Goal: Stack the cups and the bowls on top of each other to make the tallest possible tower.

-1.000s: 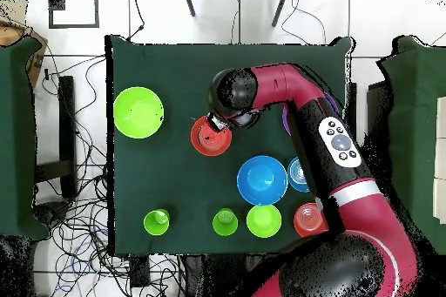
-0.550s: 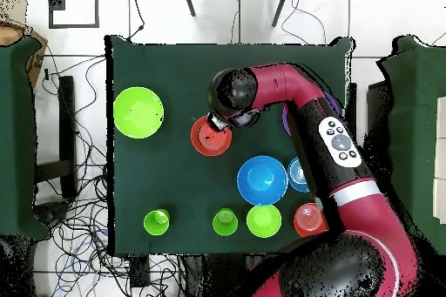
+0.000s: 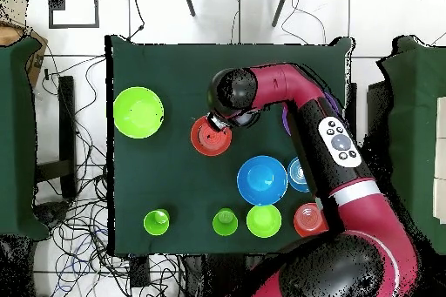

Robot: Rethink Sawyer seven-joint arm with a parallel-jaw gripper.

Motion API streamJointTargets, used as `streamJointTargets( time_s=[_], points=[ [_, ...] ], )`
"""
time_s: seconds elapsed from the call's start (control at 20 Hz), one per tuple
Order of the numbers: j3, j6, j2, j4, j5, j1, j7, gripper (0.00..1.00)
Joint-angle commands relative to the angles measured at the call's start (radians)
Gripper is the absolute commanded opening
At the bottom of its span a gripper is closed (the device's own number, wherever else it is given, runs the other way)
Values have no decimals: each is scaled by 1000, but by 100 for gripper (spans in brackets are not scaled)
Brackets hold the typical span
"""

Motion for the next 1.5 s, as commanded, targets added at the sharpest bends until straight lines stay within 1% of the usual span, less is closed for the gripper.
streamJointTargets(
  time_s=[0.05, 0.3, 0.6, 0.7, 1.05, 1.25, 1.5],
  points=[
    [-6, -16, 26, -90, -117, 17, -397, 0],
    [-12, 1, 34, -113, -113, 24, -423, 0],
    [-13, 42, 69, -202, -109, 31, -507, 0],
    [-17, 40, 68, -203, -106, 30, -512, 0],
    [-49, 38, 47, -156, -84, 40, -436, 0],
    [-67, 54, 33, -139, -81, 56, -384, 0],
    [-81, 43, 24, -99, -71, 61, -326, 0]
  ],
)
